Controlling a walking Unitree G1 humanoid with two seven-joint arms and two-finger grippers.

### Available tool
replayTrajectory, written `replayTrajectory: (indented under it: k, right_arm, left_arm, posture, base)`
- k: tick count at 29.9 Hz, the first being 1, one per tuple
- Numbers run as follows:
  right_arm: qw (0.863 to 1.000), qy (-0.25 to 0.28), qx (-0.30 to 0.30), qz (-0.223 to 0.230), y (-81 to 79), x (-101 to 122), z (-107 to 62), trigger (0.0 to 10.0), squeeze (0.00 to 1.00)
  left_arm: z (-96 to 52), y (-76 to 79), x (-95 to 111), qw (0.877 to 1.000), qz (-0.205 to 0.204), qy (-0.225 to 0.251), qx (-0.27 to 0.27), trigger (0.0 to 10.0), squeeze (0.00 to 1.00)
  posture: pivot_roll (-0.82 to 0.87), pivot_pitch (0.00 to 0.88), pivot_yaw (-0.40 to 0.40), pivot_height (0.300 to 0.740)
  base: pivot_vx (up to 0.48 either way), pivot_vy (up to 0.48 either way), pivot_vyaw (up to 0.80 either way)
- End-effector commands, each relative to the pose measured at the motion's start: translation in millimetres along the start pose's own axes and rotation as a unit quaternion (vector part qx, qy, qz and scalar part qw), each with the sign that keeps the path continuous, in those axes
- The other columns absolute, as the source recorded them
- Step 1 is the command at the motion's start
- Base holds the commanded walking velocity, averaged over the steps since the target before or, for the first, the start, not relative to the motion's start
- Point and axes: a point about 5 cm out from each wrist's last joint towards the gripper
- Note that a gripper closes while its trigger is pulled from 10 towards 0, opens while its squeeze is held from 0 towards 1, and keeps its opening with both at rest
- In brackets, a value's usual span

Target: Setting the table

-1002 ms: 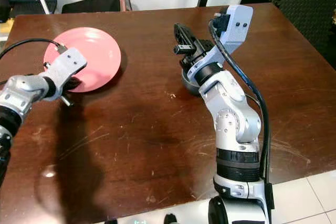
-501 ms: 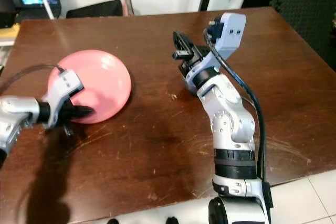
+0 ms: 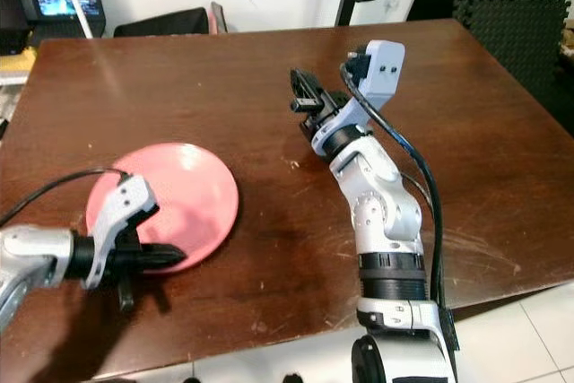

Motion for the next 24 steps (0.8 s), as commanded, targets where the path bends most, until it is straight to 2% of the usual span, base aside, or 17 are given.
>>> replayTrajectory:
  k: [1, 2, 3, 5, 6, 8, 10, 14, 16, 18, 19, 20, 24]
  right_arm:
    - [1.0, 0.0, 0.006, 0.003, -0.5, -2, 0.7, 10.0, 0.0]
    - [1.0, -0.001, 0.007, 0.004, 0.8, -4, 1.6, 10.0, 0.0]
    - [1.0, -0.001, 0.007, 0.004, 0.8, -4, 1.6, 10.0, 0.0]
    - [1.0, -0.001, 0.006, 0.003, 2.6, -5, 2.6, 10.0, 0.0]
    - [1.0, -0.001, 0.006, 0.003, 2.6, -5, 2.6, 10.0, 0.0]
    - [1.0, -0.001, 0.006, 0.003, 3.5, -6, 3.2, 10.0, 0.0]
    - [1.0, -0.001, 0.006, 0.004, 3.8, -7, 4.0, 10.0, 0.0]
    - [1.0, -0.002, 0.01, 0.004, 2.1, -10, 5.7, 10.0, 0.0]
    - [1.0, -0.004, 0.013, 0.002, 1.1, -13, 6.3, 10.0, 0.0]
    - [1.0, -0.007, 0.015, 0.002, 0.5, -15, 7.0, 10.0, 0.0]
    - [1.0, -0.007, 0.015, 0.002, 0.5, -15, 7.0, 10.0, 0.0]
    - [1.0, -0.007, 0.015, 0.001, 0.6, -16, 7.1, 10.0, 0.0]
    - [1.0, -0.007, 0.016, 0.001, 1.0, -16, 6.8, 10.0, 0.0]
  left_arm:
    - [-3.2, 1.0, 1, 1.0, -0.014, 0.006, 0.013, 10.0, 0.0]
    - [-7.3, -9.5, 15, 0.997, -0.044, 0.042, 0.045, 10.0, 0.0]
    - [-7.3, -9.5, 15, 0.997, -0.044, 0.042, 0.045, 10.0, 0.0]
    - [-15.4, -26.7, 36, 0.989, -0.075, 0.106, 0.077, 10.0, 0.0]
    - [-15.4, -26.7, 36, 0.989, -0.075, 0.106, 0.077, 10.0, 0.0]
    - [-27.5, -48.8, 43, 0.98, -0.075, 0.12, 0.143, 10.0, 0.0]
    - [-37.0, -61.4, 40, 0.973, -0.075, 0.106, 0.188, 10.0, 0.0]
    - [-46.0, -62.3, 12, 0.97, -0.088, 0.056, 0.221, 10.0, 0.0]
    - [-45.7, -54.4, -6, 0.97, -0.101, 0.038, 0.219, 10.0, 0.0]
    - [-47.8, -48.6, -28, 0.963, -0.12, 0.013, 0.24, 10.0, 0.0]
    - [-47.8, -48.6, -28, 0.963, -0.12, 0.013, 0.24, 10.0, 0.0]
    - [-51.6, -46.5, -41, 0.956, -0.126, -0.002, 0.264, 10.0, 0.0]
    - [-55.1, -45.2, -44, 0.951, -0.133, 0.001, 0.278, 10.0, 0.0]
  posture:
    - [0.07, 0.213, 0.04, 0.74]
    - [0.08, 0.203, 0.038, 0.74]
    - [0.08, 0.203, 0.038, 0.74]
    - [0.08, 0.198, 0.038, 0.74]
    - [0.08, 0.198, 0.038, 0.74]
    - [0.08, 0.191, 0.041, 0.74]
    - [0.08, 0.187, 0.044, 0.74]
    - [0.08, 0.183, 0.05, 0.74]
    - [0.08, 0.184, 0.051, 0.74]
    - [0.07, 0.185, 0.055, 0.74]
    - [0.07, 0.185, 0.055, 0.74]
    - [0.07, 0.185, 0.055, 0.74]
    - [0.08, 0.187, 0.051, 0.74]
  base:
    - [0.0, 0.0, 0.0]
    - [0.0, 0.0, 0.0]
    - [0.0, 0.0, 0.0]
    - [0.0, 0.0, 0.0]
    - [0.0, 0.0, 0.0]
    - [0.0, 0.0, 0.0]
    - [0.0, 0.0, 0.0]
    - [0.0, 0.0, 0.0]
    - [0.0, 0.0, 0.0]
    - [0.0, 0.0, 0.0]
    - [0.0, 0.0, 0.0]
    - [0.0, 0.0, 0.0]
    - [0.0, 0.0, 0.0]
Point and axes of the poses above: a point about 5 cm out from each wrist's last joint towards the gripper, its own z axis pointing out of the wrist towards the gripper, its own x axis along the axis of the wrist's last joint, y = z × x, and after that the axes turned 13 degrees about z, right-handed
